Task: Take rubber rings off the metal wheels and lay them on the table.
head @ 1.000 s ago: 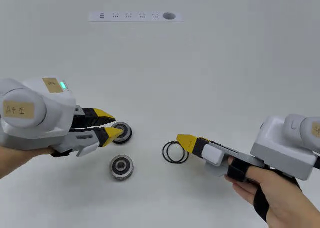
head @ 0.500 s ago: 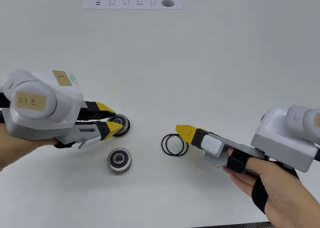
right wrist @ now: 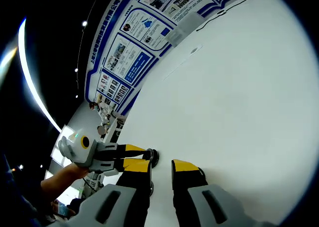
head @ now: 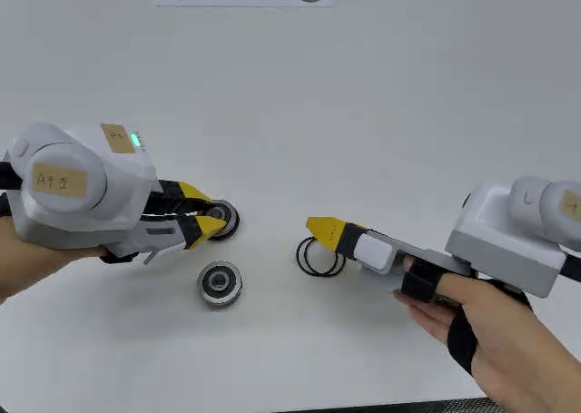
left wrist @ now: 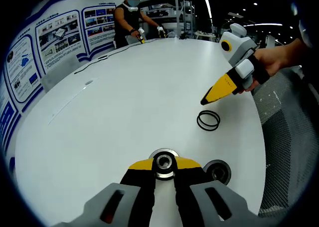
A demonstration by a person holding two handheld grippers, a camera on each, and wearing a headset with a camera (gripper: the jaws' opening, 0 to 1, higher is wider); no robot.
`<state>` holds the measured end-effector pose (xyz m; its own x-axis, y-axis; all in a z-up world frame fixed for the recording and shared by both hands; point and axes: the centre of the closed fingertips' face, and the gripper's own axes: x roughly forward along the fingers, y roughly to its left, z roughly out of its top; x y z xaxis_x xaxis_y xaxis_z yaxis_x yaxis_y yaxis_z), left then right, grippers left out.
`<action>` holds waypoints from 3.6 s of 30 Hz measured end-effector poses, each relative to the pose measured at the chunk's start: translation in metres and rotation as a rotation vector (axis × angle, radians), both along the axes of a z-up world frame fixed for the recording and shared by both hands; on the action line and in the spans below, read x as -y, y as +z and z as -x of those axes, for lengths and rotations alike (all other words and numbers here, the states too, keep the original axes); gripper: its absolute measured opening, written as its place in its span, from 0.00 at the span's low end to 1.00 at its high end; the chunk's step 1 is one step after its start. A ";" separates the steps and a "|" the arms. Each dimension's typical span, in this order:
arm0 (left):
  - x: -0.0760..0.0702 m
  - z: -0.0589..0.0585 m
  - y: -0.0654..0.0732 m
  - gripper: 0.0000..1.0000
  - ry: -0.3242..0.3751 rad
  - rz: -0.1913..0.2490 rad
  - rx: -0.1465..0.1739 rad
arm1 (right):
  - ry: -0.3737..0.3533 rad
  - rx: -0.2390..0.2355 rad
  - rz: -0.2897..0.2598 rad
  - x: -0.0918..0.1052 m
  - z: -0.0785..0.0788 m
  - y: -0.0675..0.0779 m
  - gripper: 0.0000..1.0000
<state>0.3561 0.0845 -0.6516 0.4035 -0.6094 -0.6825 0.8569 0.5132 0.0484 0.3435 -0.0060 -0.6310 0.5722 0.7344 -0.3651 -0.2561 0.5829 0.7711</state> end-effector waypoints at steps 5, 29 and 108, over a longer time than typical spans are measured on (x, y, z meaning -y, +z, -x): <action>0.001 0.000 0.000 0.14 -0.021 -0.014 0.002 | 0.045 0.005 -0.028 -0.016 -0.001 0.003 0.19; 0.002 -0.003 -0.002 0.13 -0.040 0.000 -0.006 | 0.179 -0.042 -0.083 -0.085 -0.016 -0.013 0.46; 0.002 -0.002 -0.002 0.13 -0.059 -0.029 -0.026 | 0.151 -0.099 -0.024 -0.079 -0.017 -0.025 0.01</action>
<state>0.3583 0.0825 -0.6540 0.3494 -0.6114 -0.7100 0.8866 0.4608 0.0395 0.3603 0.0727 -0.6556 0.4167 0.8185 -0.3956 -0.2620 0.5248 0.8099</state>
